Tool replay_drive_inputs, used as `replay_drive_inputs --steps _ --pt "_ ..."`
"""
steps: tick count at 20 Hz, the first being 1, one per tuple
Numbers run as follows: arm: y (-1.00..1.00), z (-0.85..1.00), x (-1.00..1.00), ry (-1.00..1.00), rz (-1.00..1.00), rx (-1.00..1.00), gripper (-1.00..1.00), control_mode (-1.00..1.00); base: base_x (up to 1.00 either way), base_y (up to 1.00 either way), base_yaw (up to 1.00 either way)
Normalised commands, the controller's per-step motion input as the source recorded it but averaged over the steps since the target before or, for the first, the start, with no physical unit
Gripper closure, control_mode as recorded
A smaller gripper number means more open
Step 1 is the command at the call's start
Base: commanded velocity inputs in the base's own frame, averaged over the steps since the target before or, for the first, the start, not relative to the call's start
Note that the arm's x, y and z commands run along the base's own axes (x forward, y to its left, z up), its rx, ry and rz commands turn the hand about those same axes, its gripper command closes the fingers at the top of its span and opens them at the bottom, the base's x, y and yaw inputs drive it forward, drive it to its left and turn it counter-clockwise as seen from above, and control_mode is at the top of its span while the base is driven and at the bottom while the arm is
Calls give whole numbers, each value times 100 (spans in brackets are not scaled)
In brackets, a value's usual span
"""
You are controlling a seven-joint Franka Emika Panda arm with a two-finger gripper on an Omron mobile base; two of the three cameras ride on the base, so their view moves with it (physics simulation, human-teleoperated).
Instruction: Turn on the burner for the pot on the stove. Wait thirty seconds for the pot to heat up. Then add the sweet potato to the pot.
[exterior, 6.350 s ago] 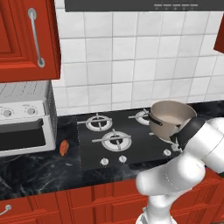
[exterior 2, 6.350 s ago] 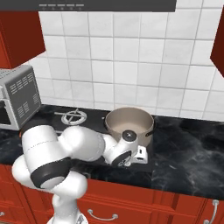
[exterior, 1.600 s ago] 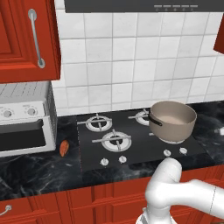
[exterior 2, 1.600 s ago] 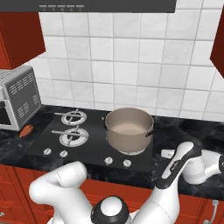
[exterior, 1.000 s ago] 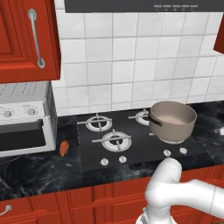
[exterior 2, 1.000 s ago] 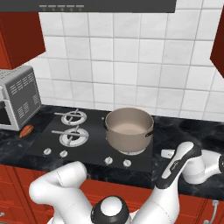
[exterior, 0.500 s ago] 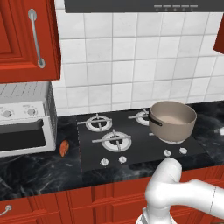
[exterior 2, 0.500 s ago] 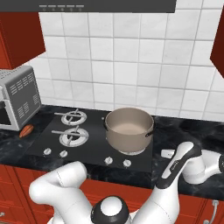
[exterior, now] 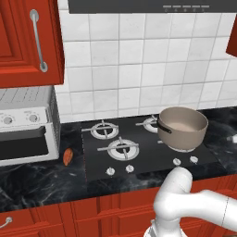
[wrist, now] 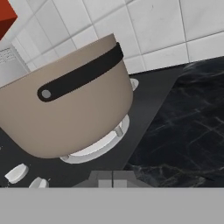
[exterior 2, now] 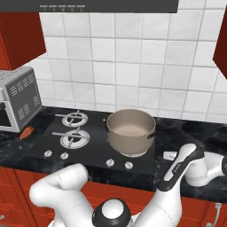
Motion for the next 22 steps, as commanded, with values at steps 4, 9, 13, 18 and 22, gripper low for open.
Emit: replay_drive_inputs --steps 4,9,13,18,22 --pt "0 0 0 0 0 0 100 -100 0 0 0" --pt "0 0 0 0 0 0 100 -100 0 0 0" --pt "0 0 0 0 0 0 100 -100 0 0 0" --pt "0 0 0 0 0 0 100 -100 0 0 0" --pt "0 0 0 0 0 0 100 -100 0 0 0"
